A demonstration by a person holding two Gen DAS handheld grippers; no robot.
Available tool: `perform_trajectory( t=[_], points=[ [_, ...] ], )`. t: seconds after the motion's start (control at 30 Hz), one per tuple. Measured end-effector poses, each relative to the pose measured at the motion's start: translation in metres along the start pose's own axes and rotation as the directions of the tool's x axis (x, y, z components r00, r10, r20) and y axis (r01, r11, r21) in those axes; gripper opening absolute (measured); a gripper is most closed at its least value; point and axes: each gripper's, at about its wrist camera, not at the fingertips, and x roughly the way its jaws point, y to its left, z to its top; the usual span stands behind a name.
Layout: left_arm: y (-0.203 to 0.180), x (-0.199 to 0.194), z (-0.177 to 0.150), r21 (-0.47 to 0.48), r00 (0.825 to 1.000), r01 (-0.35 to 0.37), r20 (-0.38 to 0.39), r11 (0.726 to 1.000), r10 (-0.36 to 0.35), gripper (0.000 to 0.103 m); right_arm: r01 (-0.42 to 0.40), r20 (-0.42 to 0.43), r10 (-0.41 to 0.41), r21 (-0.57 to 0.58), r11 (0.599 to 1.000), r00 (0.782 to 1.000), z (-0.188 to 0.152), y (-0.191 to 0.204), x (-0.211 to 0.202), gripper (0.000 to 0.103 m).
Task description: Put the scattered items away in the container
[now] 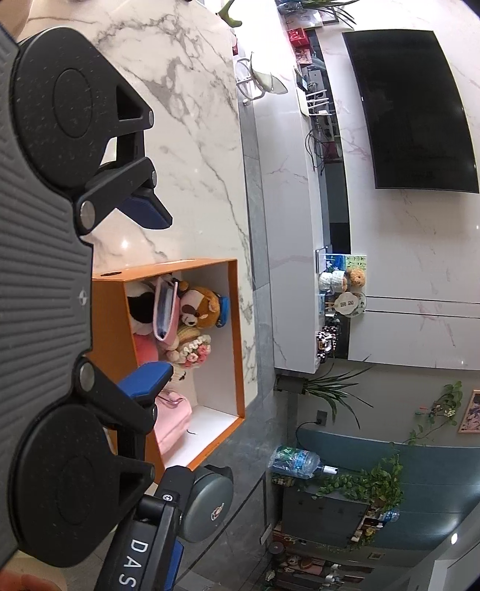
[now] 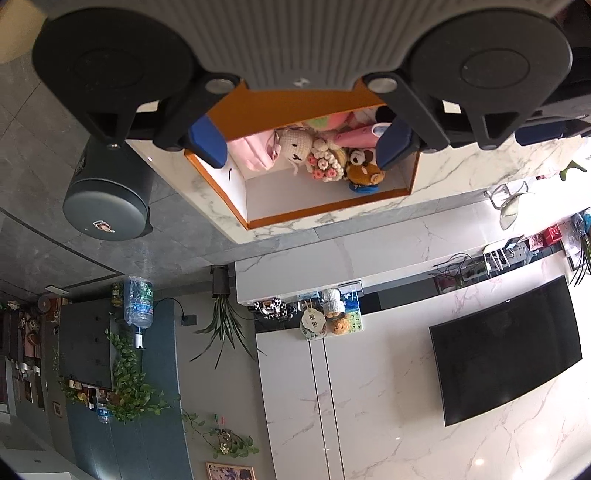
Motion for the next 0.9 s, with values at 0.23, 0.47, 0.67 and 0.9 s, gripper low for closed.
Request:
perform_trajectory(
  t=[0.23, 0.47, 0.67, 0.9],
  points=[
    [0.001, 0.005, -0.017, 0.007, 0.998, -0.012, -0.068, 1.000, 0.012, 0.093, 0.016, -0.065, -0.016, -0.006, 1.000, 0.998, -0.025, 0.000, 0.007, 0.089],
    [-0.002, 0.003, -0.011, 0.021, 0.994, -0.034, -0.107, 0.999, 0.036, 0.093, 0.018, -0.089, -0.018, -0.008, 1.000, 0.996, -0.024, -0.001, 0.007, 0.089],
    [-0.003, 0.005, -0.006, 0.030, 0.989, -0.054, -0.135, 0.998, 0.058, 0.093, 0.022, -0.109, -0.025, -0.028, 0.999, 0.994, -0.016, 0.003, 0.010, 0.089],
    [-0.006, 0.013, -0.007, 0.040, 0.985, -0.049, -0.165, 0.998, 0.055, 0.093, 0.029, -0.149, -0.030, -0.013, 1.000, 0.988, -0.017, -0.001, 0.015, 0.089]
  ],
)
